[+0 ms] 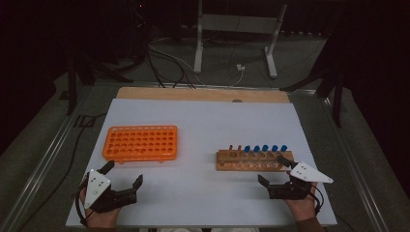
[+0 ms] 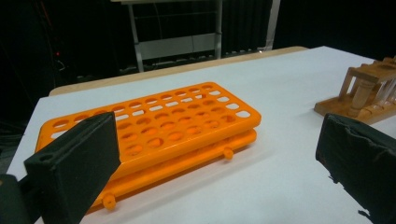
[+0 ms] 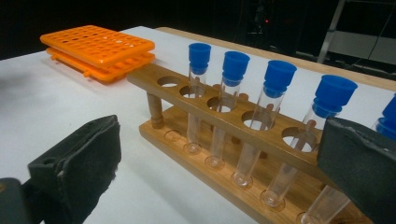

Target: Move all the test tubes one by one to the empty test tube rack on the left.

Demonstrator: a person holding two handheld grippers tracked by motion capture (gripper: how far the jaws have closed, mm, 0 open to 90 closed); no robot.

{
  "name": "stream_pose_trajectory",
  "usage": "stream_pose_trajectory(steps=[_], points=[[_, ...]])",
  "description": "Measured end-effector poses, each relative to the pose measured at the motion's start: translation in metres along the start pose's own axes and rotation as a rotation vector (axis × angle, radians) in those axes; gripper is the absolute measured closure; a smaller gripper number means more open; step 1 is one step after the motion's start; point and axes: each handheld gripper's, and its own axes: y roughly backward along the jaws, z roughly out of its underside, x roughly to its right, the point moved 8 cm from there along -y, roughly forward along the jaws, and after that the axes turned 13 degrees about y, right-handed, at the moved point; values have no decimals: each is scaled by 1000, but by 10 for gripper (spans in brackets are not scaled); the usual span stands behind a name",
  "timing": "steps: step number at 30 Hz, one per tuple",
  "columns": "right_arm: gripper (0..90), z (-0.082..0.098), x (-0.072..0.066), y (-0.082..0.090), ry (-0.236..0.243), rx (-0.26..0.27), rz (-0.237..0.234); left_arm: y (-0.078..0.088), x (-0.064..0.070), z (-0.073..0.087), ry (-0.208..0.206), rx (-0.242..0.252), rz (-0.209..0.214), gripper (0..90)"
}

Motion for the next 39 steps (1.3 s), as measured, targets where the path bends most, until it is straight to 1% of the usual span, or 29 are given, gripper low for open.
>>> stream_pose_trajectory(steps=[1, 4, 5, 8, 10, 13, 15, 17, 22, 23, 25, 30, 32, 33, 35, 36, 37, 39], points=[[0, 0, -1, 0, -1, -2, -4, 0, 0, 0, 6, -4, 0, 8], [0, 0, -2, 0, 2, -2, -5, 0, -1, 0, 8, -1, -5, 8], [0, -1, -3, 0, 4, -1, -9, 1, -2, -1, 14, 5, -13, 8], [0, -1, -4, -1, 28, -13, -14, 1, -5, -1, 29, 9, -23, 8], [0, -2, -5, 0, 35, -15, -17, 1, -6, 0, 32, 5, -25, 8], [0, -9, -4, 4, 39, -2, -8, -1, -7, 1, 43, -1, -21, 8], [0, -15, -1, 7, 45, 4, 1, -2, -7, 2, 62, -3, -17, 8], [0, -19, 5, 11, 41, 6, 13, -2, -8, 3, 64, -3, -17, 8], [9, -30, 20, 17, 5, 12, 32, -1, -9, 2, 71, 3, -15, 8], [15, -31, 23, 17, 4, 4, 38, -1, -9, 3, 70, 2, -15, 8], [27, -34, 31, 16, -13, -27, 56, -3, -8, 4, 70, -4, -12, 8], [72, -39, 49, 15, -24, -41, 73, -4, -8, 5, 72, -10, -11, 8], [123, -38, 57, 15, -39, -48, 83, -4, -8, 5, 75, -10, -12, 8], [143, -36, 61, 15, -47, -59, 84, -4, -9, 5, 76, -10, -13, 8], [165, -33, 67, 14, -68, -64, 81, -4, -9, 6, 76, -12, -14, 8], [190, -31, 70, 14, -75, -69, 79, -5, -8, 6, 76, -14, -13, 8], [216, -28, 72, 14, -83, -72, 81, -5, -8, 7, 73, -17, -14, 8], [299, -23, 77, 14, -94, -80, 92, -6, -7, 7, 67, -22, -11, 8]])
